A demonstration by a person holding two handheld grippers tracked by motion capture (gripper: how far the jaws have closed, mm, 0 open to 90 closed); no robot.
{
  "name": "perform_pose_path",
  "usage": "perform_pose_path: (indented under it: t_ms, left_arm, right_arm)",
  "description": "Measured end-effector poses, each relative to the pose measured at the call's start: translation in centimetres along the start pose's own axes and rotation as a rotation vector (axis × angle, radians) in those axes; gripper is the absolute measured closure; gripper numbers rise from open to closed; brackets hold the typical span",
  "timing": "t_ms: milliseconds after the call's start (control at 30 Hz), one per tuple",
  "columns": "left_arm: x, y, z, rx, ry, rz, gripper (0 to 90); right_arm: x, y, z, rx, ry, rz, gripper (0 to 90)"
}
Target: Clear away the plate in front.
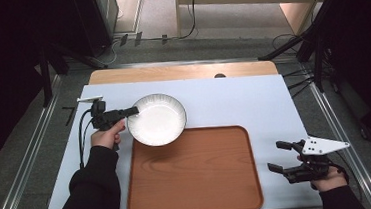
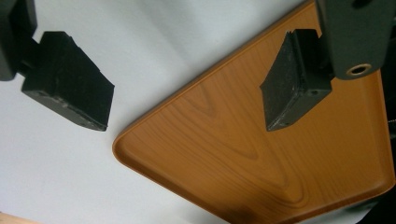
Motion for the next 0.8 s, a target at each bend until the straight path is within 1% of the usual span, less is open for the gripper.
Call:
perform_pose_path:
  t_ms: [67, 300, 433, 533, 600, 667, 800]
  left_arm:
    - [-0.1, -0.3, 0.0, 0.0, -0.006, -0.007, 81.4]
    - [-0.8, -1.2, 0.4, -0.006, -0.025, -0.01, 81.1]
    - [-1.3, -1.9, 0.6, -0.002, -0.027, -0.011, 81.1]
    - [-1.4, -2.2, 0.8, 0.009, -0.029, -0.017, 81.0]
    - [-1.4, -2.6, 1.0, 0.023, -0.033, -0.031, 81.0]
    - [-1.3, -2.9, 1.2, 0.023, -0.031, -0.039, 80.9]
    - [-0.9, -3.6, 1.4, 0.043, -0.024, -0.064, 80.5]
  right_arm:
    - [0.0, 0.0, 0.0, 0.001, 0.001, 0.001, 17.4]
    - [0.0, 0.0, 0.0, -0.002, 0.004, 0.003, 17.5]
    - [0.0, 0.0, 0.0, -0.001, 0.003, 0.002, 17.5]
    - [0.0, 0.0, 0.0, 0.0, 0.003, 0.002, 17.4]
    - [0.0, 0.0, 0.0, -0.001, 0.002, 0.001, 17.4]
    - [0.0, 0.0, -0.1, 0.0, 0.003, 0.0, 17.4]
    - [0.0, 0.0, 0.0, 0.0, 0.003, 0.001, 17.4]
Point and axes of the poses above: each handheld gripper's, and its own axes: x roughly forward along the jaws, y roughly out of its top, z roughly to its right, the point moved 6 cm from there along x, roughly forward along the jaws, and after that the axes turned 7 degrees about -x, right-handed, at the moved point
